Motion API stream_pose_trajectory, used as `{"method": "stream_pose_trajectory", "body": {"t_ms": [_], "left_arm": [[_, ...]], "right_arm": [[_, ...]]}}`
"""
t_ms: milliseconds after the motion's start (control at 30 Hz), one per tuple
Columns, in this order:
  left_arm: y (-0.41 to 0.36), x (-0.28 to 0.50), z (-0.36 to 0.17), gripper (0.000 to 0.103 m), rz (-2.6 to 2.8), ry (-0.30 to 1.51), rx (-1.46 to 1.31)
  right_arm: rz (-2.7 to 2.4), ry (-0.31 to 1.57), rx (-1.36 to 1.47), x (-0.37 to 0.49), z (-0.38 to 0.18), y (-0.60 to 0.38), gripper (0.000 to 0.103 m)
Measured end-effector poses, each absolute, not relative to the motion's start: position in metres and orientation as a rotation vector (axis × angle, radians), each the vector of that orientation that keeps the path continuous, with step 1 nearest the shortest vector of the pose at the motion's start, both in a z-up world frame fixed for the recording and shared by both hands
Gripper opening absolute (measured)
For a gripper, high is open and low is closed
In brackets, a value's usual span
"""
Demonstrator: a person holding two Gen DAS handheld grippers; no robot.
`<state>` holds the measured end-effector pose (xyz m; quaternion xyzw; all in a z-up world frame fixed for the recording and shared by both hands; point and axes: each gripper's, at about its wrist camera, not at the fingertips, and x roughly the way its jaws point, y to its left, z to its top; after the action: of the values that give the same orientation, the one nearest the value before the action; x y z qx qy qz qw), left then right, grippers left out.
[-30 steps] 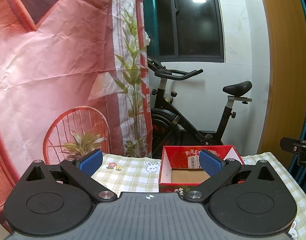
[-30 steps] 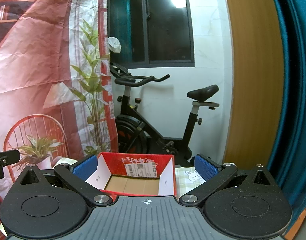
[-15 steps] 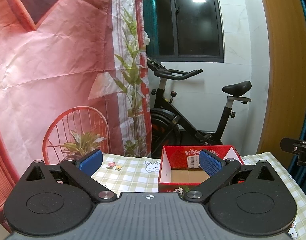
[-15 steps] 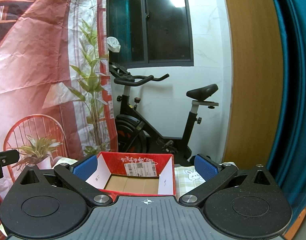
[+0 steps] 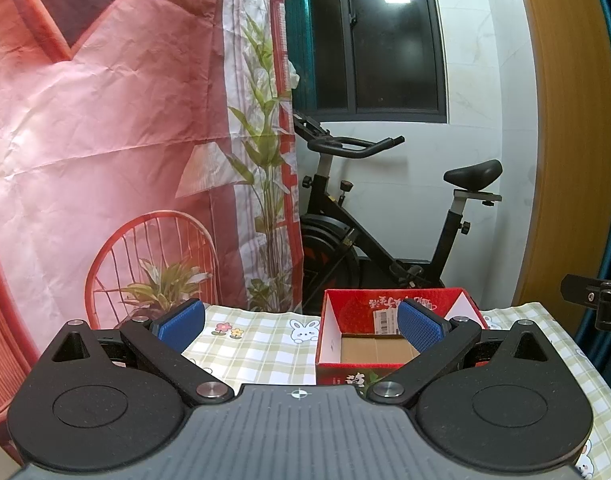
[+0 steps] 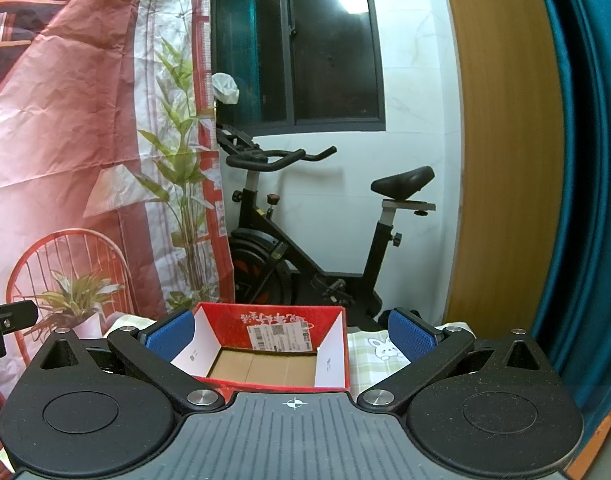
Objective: Organize soft objects
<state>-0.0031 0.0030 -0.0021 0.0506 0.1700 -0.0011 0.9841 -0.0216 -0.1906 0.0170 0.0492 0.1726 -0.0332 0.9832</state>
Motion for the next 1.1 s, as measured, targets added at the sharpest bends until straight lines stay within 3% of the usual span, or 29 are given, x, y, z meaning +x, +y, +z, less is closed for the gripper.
{"method": "stream_pose_trajectory", "body": {"t_ms": [1100], "left_arm": [[0.0033, -0.0058, -0.0061, 0.103, -0.010, 0.350, 0.091]], "right_arm": [[-0.058, 0.343, 0.102, -0.0201, 0.0143, -0.1918, 0.103]]}}
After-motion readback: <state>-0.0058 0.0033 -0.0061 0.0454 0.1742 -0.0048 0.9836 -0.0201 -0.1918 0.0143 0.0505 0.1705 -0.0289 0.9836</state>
